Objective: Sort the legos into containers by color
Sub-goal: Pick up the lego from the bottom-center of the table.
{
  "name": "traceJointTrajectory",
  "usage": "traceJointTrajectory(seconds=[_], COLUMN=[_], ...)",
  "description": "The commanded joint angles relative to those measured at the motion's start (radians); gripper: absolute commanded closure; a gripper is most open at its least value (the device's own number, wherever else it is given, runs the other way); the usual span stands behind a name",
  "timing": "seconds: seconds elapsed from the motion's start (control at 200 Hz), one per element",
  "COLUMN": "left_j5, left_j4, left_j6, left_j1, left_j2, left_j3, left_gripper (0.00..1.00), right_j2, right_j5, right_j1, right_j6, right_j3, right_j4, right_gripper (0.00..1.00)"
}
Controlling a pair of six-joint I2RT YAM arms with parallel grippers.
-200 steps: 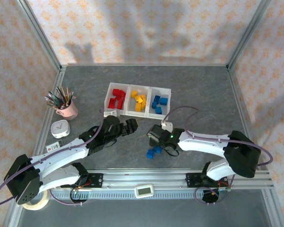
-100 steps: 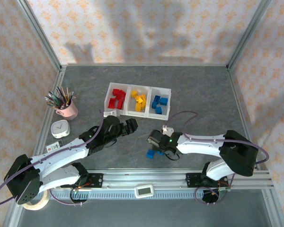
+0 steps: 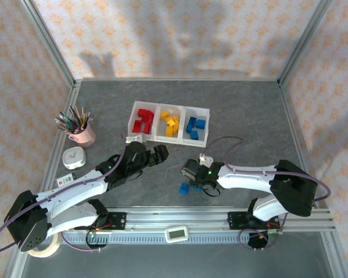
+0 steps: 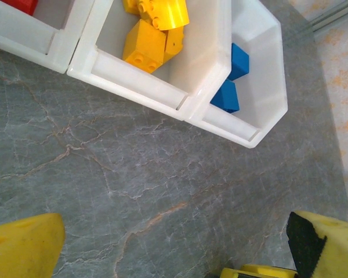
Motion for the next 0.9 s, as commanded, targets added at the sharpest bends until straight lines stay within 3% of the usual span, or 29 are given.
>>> traceJointTrajectory(seconds=[0.0, 0.515, 0.721, 0.896], left_j5=[-0.041, -0.052, -0.077, -0.088], left_j4=[-0.016, -0.017, -0.034, -0.056], left_j6=[0.002, 0.017, 0.061, 0.110], left_j1=[-0.010, -0.011, -0.006, 0.015], left_j2=[-0.031, -0.022, 0.002, 0.033], left_j3=[0.003, 0.016, 0.077, 0.151], left_gripper=[0.01, 0.01, 0.01, 0.01], right_j2=[-0.012, -0.094, -0.085, 0.034], right_j5=[0.076, 0.081, 0.140, 0.183], right_j1=[0.002, -0.084, -0.204, -0.318], right_j6=[-0.015, -0.088, -0.249, -0.393], right_j3=[0.027, 0.043, 0.201, 0.372], right_j4=[-0.065, -0.078, -0.082, -0.041], right_gripper=[0.62, 0.61, 0.58, 0.58])
